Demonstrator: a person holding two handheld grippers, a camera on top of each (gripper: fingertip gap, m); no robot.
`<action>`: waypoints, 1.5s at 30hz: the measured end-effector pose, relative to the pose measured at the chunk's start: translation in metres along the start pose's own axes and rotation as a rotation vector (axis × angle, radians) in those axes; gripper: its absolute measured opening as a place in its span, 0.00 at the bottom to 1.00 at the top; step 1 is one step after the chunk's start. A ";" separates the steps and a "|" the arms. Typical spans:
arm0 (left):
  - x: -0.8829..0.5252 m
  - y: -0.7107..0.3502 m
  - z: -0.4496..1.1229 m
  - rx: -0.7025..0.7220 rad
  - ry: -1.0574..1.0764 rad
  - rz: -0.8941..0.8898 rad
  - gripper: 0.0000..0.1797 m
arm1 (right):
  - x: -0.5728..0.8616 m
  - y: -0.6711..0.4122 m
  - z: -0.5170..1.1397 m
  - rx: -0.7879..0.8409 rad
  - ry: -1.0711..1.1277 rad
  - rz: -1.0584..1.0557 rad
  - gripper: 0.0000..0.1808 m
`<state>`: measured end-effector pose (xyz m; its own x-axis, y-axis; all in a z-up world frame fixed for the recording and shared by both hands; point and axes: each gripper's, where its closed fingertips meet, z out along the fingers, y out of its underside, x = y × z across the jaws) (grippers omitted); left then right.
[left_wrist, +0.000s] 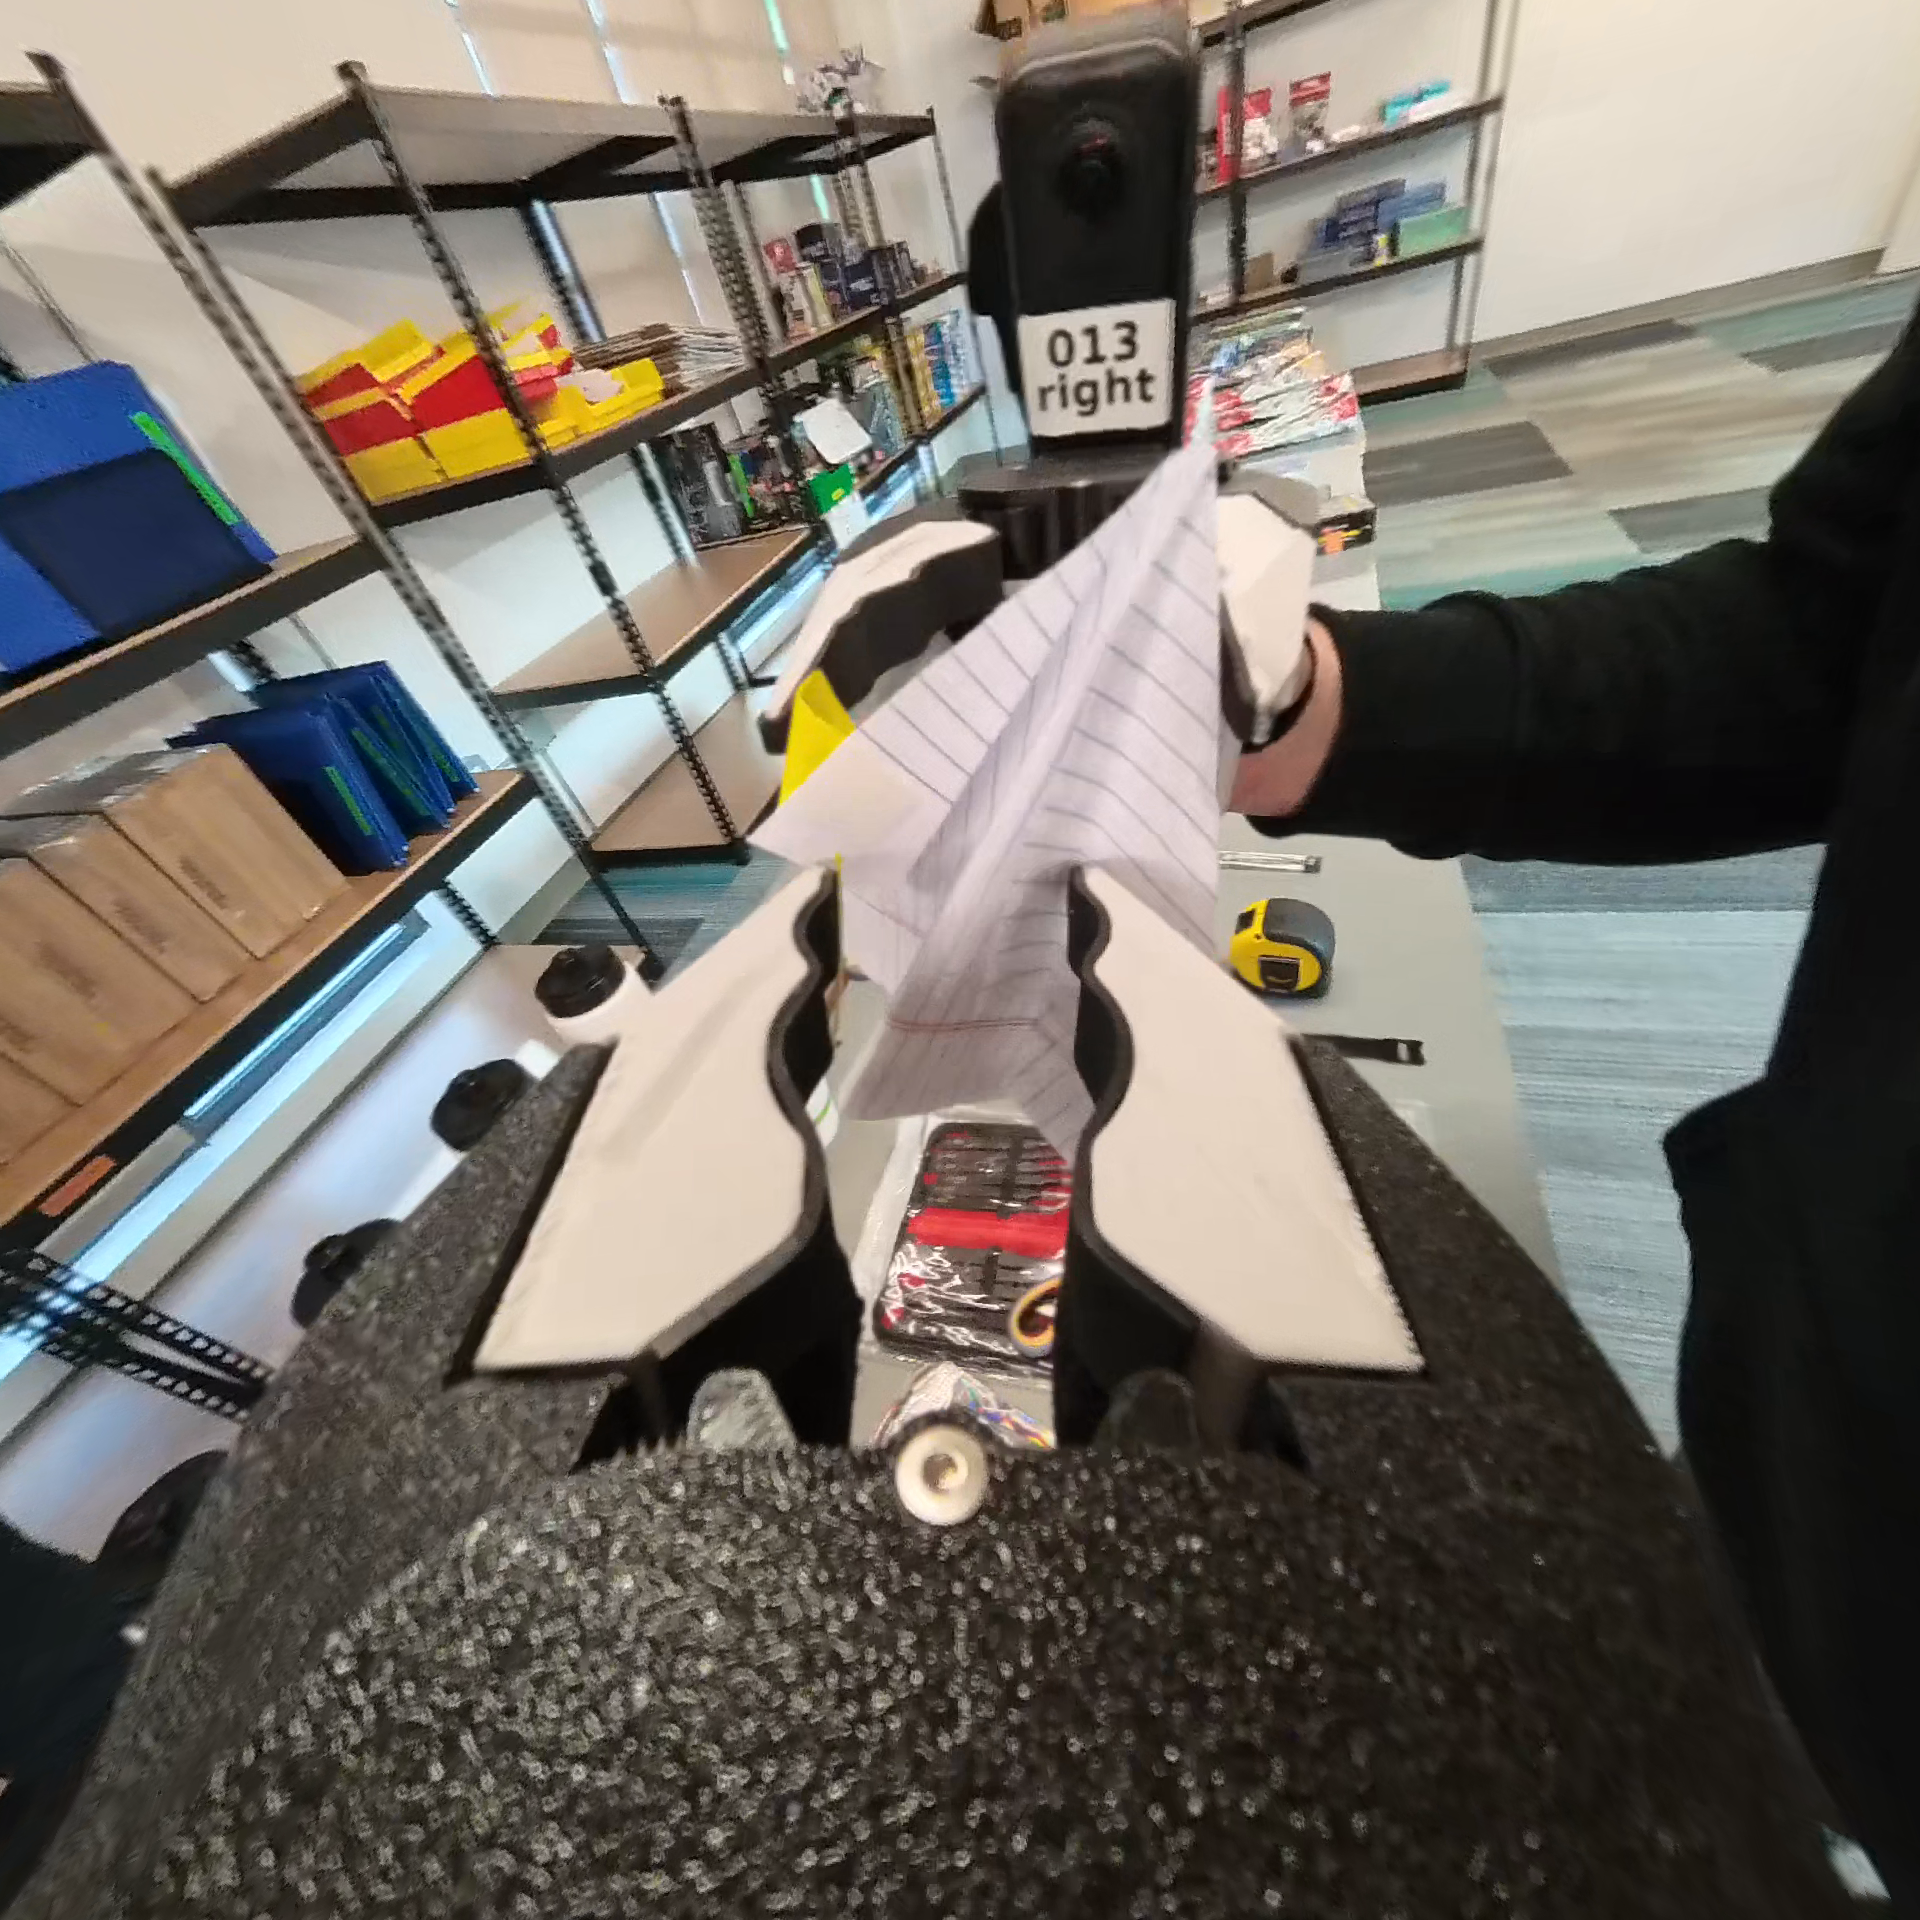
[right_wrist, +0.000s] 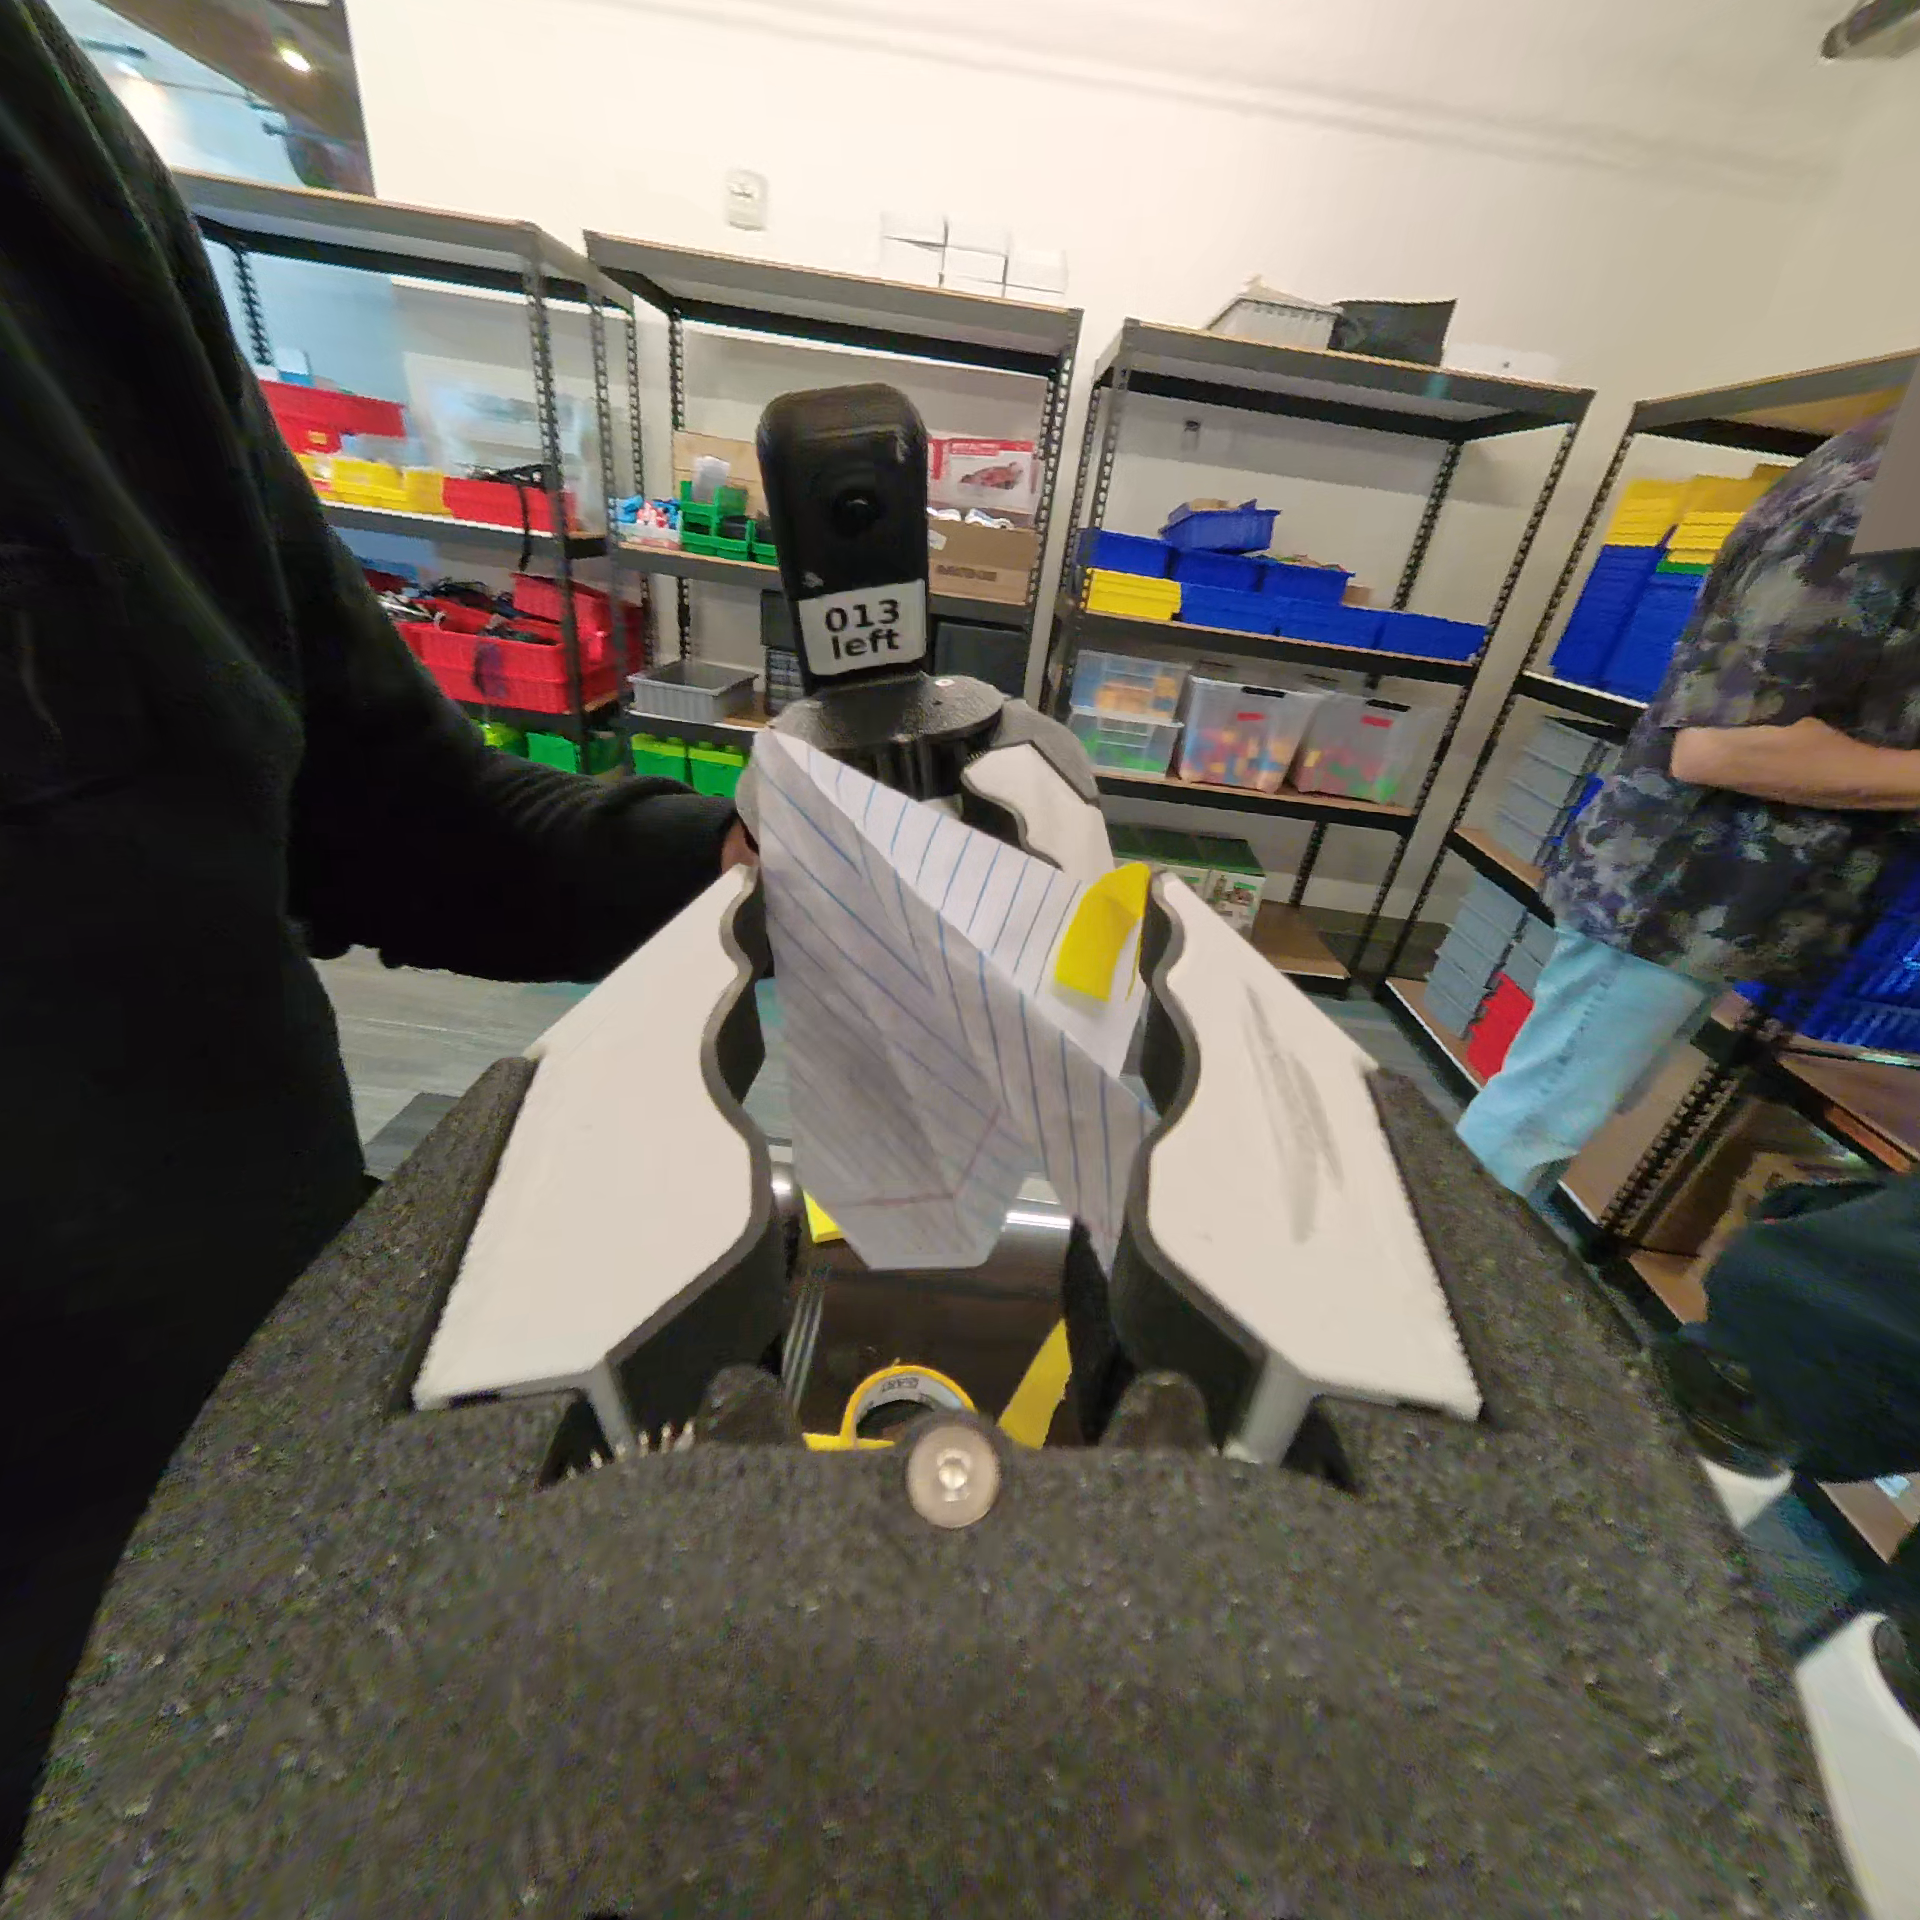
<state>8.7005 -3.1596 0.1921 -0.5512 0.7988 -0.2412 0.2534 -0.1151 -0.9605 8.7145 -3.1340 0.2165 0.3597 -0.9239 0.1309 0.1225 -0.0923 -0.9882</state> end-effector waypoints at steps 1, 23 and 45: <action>0.001 0.000 0.000 0.000 0.014 -0.006 0.21 | -0.002 0.000 0.001 -0.002 -0.012 0.005 0.39; 0.000 -0.019 -0.013 0.124 -0.075 -0.005 0.10 | -0.011 -0.008 0.000 0.026 -0.049 0.062 0.38; 0.013 -0.010 -0.002 0.182 0.157 -0.197 0.00 | -0.020 -0.026 -0.008 0.103 -0.103 0.099 0.38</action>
<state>8.6928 -3.1467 0.1984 -0.4429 0.8958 -0.0369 -0.0004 -0.0413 -0.9991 8.6971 -3.1159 0.2385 0.4673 -0.8829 0.0466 0.1742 0.0403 -0.9839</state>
